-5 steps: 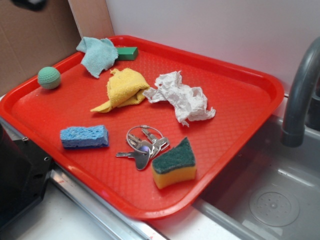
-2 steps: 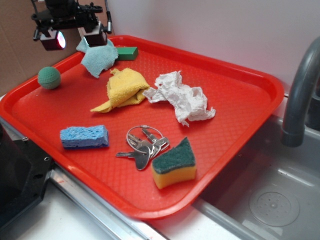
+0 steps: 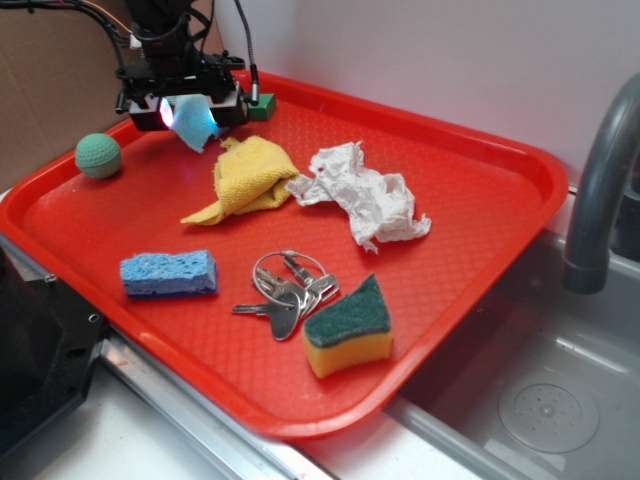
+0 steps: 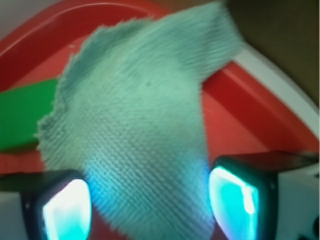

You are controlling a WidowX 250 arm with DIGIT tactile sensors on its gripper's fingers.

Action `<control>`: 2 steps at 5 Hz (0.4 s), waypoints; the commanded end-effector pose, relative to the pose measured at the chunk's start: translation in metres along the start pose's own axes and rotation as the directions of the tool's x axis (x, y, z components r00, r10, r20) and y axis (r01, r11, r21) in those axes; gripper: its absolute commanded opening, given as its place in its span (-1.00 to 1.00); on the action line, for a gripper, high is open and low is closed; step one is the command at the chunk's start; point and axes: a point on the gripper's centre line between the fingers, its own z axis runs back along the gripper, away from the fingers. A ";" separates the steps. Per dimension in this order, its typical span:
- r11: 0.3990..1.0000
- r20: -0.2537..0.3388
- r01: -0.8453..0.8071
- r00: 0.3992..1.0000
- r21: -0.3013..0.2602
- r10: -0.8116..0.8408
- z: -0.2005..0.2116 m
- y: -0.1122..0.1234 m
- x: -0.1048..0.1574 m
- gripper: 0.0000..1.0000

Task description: Grab the blue cloth.

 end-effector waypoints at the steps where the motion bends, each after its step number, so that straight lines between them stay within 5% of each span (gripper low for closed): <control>1: 0.989 0.032 0.108 0.994 -0.098 -0.106 -0.010 -0.004 0.033 -1.00; 2: 0.987 0.035 0.124 0.992 -0.103 -0.121 0.002 -0.005 0.038 -1.00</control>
